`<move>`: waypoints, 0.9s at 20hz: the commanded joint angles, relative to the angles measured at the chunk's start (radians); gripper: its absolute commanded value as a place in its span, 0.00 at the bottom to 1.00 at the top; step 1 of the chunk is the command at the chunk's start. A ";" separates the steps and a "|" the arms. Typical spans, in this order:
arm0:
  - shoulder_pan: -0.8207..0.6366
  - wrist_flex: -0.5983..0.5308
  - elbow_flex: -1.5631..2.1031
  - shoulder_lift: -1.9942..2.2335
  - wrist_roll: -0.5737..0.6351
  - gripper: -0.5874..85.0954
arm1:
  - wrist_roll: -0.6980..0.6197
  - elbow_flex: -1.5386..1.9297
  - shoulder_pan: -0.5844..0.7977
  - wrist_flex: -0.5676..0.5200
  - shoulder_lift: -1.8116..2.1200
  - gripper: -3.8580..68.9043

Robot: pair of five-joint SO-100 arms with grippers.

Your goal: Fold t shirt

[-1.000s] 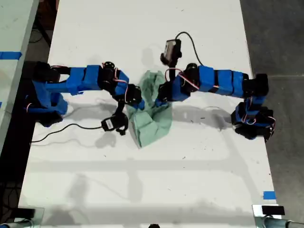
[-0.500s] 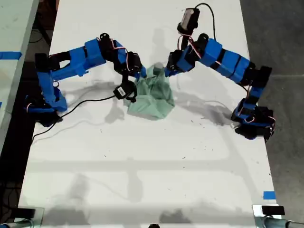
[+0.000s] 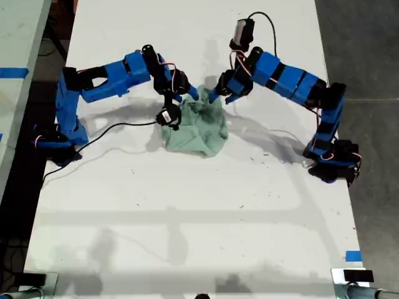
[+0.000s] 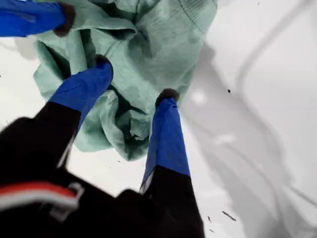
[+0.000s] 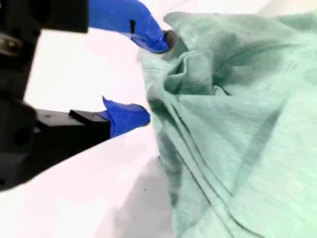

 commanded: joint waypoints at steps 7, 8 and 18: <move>0.091 0.169 0.110 0.816 -0.094 0.01 | 0.015 0.129 -0.135 0.124 0.413 0.11; 0.166 0.169 0.150 0.917 -0.124 0.01 | 0.031 0.241 -0.178 0.124 0.534 0.09; 0.499 -0.275 1.845 2.364 -0.407 0.01 | 0.258 1.572 -0.465 -0.167 1.842 0.08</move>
